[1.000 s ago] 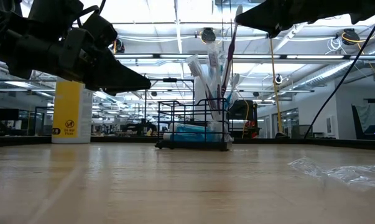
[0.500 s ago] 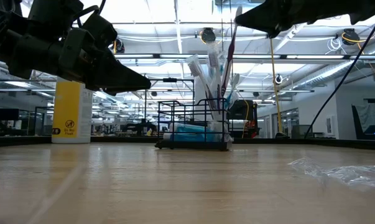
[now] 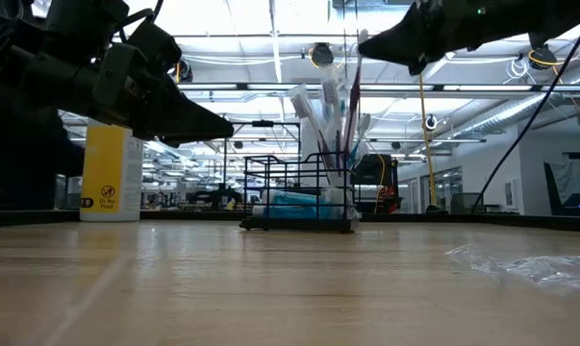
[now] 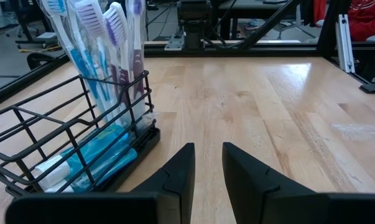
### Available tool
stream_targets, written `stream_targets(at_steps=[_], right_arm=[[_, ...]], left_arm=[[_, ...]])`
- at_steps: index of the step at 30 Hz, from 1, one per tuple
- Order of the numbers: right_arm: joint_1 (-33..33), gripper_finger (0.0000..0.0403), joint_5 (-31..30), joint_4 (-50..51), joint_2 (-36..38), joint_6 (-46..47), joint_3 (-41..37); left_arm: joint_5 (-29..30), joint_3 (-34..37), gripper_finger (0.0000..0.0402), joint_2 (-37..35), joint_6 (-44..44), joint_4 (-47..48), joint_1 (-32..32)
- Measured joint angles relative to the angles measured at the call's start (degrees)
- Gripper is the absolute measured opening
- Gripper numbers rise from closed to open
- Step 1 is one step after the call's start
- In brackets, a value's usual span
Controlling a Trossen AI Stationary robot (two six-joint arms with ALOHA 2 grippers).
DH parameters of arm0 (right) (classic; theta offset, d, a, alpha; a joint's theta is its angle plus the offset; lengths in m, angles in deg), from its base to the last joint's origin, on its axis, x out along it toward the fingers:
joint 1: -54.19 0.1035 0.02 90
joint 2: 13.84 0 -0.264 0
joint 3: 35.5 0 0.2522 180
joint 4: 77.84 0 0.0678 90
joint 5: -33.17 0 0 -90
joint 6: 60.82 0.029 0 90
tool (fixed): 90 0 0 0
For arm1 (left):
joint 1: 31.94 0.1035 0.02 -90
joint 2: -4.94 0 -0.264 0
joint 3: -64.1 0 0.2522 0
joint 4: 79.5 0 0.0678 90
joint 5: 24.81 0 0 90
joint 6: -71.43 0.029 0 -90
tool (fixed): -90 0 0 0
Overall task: Pick & Place toothbrushing station
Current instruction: Put the purple toothbrush into the wire organizer
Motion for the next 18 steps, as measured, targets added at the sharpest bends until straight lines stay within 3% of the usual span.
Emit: stream_targets(at_steps=[13,18], right_arm=[[-5.5,0.0008,8.0,-5.5,-10.1,3.3,0.0],[-6.6,0.0008,8.3,-6.7,-13.2,3.7,0.0]], left_arm=[[0.9,0.0,0.0086,0.0,0.0,0.1,0.0],[0.9,0.0,0.0086,0.0,0.0,0.2,0.0]])
